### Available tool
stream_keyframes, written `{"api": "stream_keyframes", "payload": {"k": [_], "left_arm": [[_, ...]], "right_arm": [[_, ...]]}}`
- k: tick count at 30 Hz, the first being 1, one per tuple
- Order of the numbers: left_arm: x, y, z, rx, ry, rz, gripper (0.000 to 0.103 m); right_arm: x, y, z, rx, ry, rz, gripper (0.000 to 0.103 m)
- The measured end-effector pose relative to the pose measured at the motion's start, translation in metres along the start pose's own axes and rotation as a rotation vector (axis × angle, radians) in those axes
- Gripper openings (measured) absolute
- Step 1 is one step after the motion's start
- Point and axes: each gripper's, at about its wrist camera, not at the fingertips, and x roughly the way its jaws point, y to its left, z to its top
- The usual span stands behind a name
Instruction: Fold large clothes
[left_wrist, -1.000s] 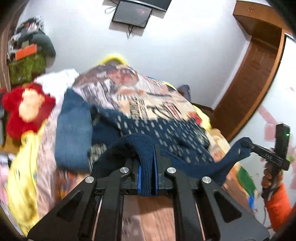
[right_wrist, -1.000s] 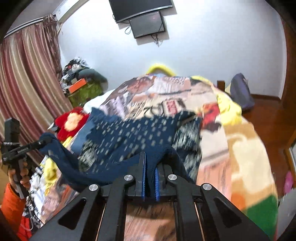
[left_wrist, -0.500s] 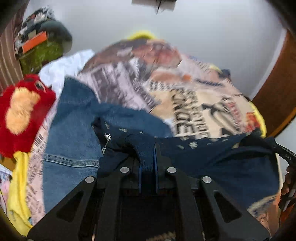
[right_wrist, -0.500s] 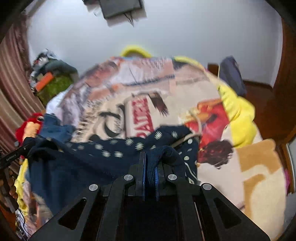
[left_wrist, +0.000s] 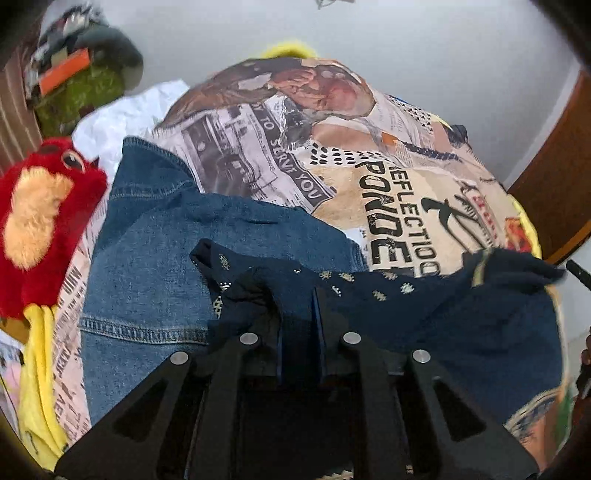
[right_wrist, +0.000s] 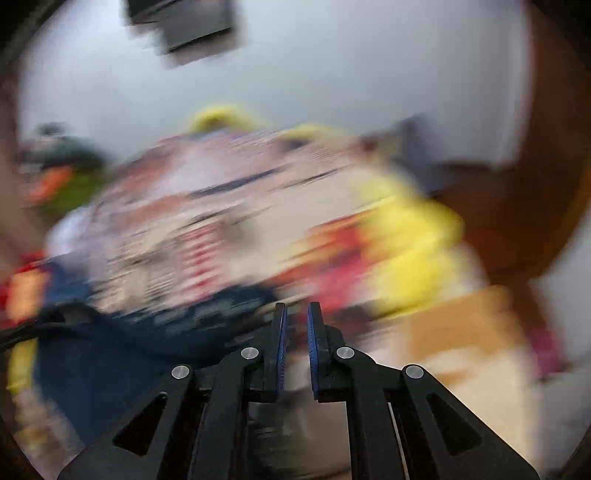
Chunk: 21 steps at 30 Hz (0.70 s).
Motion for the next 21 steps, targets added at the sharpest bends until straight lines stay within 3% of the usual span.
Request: {"api": "stream_keyframes", "payload": {"k": [1, 4, 6, 7, 8, 13, 21], "left_arm": [[-0.004, 0.0, 0.003, -0.003, 0.004, -0.009, 0.017], [-0.022, -0.008, 0.008, 0.032, -0.014, -0.004, 0.021], [-0.044, -0.014, 0.012, 0.068, -0.075, 0.055, 0.04], [-0.052, -0.016, 0.014, 0.077, -0.101, 0.079, 0.061], [-0.067, -0.018, 0.017, 0.084, -0.152, 0.108, 0.073], [-0.107, -0.018, 0.02, 0.091, -0.215, 0.104, 0.074], [-0.11, -0.055, -0.039, 0.243, -0.17, 0.031, 0.079]], "right_arm": [[-0.004, -0.011, 0.004, 0.021, 0.0, -0.011, 0.006], [-0.021, -0.044, 0.011, 0.086, 0.028, 0.062, 0.006], [-0.037, -0.048, 0.008, 0.055, 0.021, 0.084, 0.006], [-0.044, -0.046, 0.005, 0.034, 0.018, 0.087, 0.006], [-0.052, -0.041, 0.001, 0.005, 0.016, 0.095, 0.006], [-0.081, -0.001, -0.018, -0.073, 0.022, 0.223, 0.006], [-0.104, 0.103, -0.054, -0.248, 0.034, 0.396, 0.006]]}}
